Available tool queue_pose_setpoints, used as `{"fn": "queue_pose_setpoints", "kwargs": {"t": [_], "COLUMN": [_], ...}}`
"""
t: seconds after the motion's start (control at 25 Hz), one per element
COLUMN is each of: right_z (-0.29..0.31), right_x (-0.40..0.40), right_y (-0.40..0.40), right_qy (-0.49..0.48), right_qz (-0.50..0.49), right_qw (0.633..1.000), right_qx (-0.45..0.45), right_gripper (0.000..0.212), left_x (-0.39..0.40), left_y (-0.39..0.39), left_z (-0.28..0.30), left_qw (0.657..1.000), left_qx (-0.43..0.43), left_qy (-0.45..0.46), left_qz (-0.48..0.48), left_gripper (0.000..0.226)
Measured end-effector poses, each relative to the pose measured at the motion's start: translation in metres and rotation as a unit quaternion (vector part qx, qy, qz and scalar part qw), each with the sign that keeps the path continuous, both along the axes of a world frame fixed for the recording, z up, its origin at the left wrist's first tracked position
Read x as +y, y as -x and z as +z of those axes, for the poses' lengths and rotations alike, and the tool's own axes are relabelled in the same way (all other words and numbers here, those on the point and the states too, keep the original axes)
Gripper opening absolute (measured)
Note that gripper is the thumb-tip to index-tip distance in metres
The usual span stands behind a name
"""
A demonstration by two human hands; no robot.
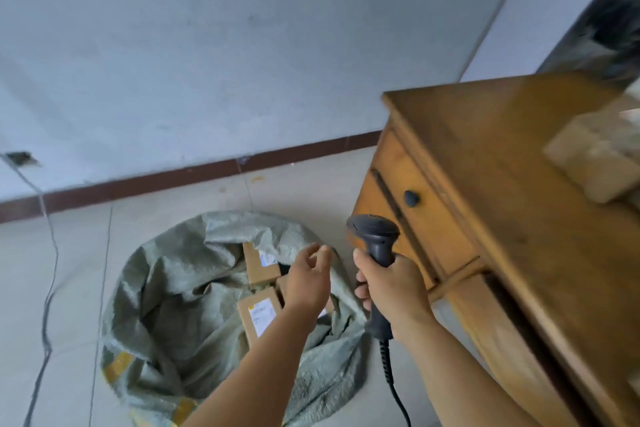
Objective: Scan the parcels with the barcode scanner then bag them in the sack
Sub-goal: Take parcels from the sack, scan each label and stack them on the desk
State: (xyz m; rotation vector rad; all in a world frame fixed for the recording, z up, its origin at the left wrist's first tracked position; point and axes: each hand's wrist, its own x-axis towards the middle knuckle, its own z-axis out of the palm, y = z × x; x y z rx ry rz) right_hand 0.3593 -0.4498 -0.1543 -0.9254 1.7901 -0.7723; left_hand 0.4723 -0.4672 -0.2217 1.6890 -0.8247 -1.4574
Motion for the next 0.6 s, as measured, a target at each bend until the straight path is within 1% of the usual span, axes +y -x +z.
{"fn": "queue_pose_setpoints", "kwargs": {"t": [0.08,0.16,0.28,0.36,0.48,0.56,0.6], "right_z": [0.052,0.100,0.148,0.174,0.204,0.222,0.229], "right_x": [0.010,0.027,0.055,0.081,0.123,0.153,0.167], "right_y": [0.019,0.040,0.066,0.084,0.110,0.130,0.140], "right_qy": [0.017,0.044,0.056,0.070,0.089,0.092,0.090], "right_qz": [-0.036,-0.094,-0.143,-0.194,-0.266,-0.301,-0.317], "right_qw": [0.999,0.994,0.988,0.978,0.960,0.949,0.944], "right_qx": [-0.003,-0.013,0.010,0.012,-0.003,-0.005,-0.003], "right_gripper": [0.034,0.033,0.035,0.034,0.028,0.028,0.029], "left_x": [-0.002,-0.002,0.006,0.019,0.041,0.059,0.068], "left_y": [0.022,0.048,0.080,0.105,0.141,0.168,0.182], "left_z": [0.047,0.090,0.128,0.149,0.173,0.186,0.190], "left_qw": [0.999,0.993,0.981,0.966,0.940,0.916,0.899], "left_qx": [0.005,0.006,-0.002,-0.004,-0.016,-0.021,-0.039], "left_qy": [0.032,0.066,0.102,0.121,0.145,0.150,0.158], "left_qz": [-0.035,-0.095,-0.163,-0.228,-0.307,-0.372,-0.407], "left_gripper": [0.046,0.045,0.049,0.052,0.056,0.058,0.056]}}
